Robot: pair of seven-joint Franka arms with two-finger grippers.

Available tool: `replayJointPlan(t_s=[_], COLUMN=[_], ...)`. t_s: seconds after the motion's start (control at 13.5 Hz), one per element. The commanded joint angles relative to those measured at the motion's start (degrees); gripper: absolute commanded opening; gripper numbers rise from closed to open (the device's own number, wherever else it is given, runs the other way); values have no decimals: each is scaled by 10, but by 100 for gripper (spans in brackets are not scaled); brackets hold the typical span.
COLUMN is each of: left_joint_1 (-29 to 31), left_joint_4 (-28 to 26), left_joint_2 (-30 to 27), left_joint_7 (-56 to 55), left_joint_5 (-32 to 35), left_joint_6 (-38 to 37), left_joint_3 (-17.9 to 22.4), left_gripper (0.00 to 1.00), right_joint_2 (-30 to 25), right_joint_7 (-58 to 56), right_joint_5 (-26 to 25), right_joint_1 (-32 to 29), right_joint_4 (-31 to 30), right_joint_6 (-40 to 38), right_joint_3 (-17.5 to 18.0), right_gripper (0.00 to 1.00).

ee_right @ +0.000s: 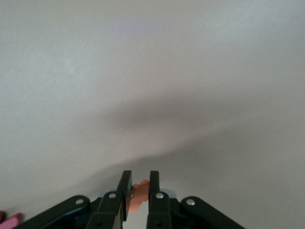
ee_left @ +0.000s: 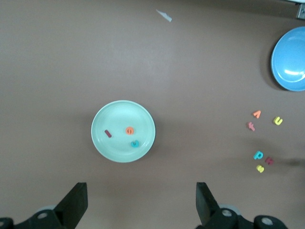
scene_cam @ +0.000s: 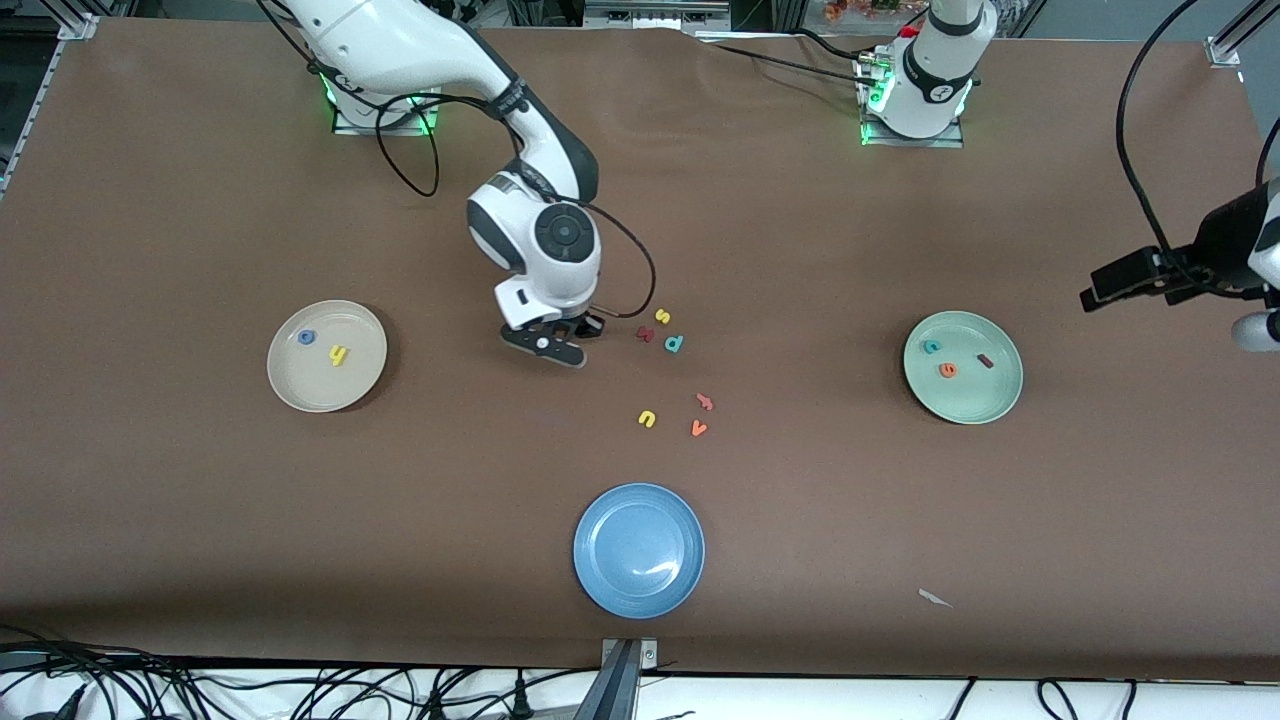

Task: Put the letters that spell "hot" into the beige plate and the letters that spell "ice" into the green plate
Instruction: 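Carry the orange letter onto the beige plate and open the right gripper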

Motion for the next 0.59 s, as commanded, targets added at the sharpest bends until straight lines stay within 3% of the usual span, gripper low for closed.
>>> replayJointPlan(t_s=[0.0, 0.52], left_joint_1=[4, 3], left_joint_4=[-2, -3], left_joint_2=[-8, -14], left_joint_7=[9, 9], left_joint_5=[-12, -11], left_joint_6=[-17, -18], left_joint_3=[3, -2], left_gripper=[100, 100], right_joint_2=[-56, -160], right_joint_7=[-95, -442], right_joint_5=[0, 33], right_joint_1=[-60, -227], right_joint_4=[-30, -120], right_joint_6=[-47, -76], right_joint_3=[21, 31], right_gripper=[2, 2])
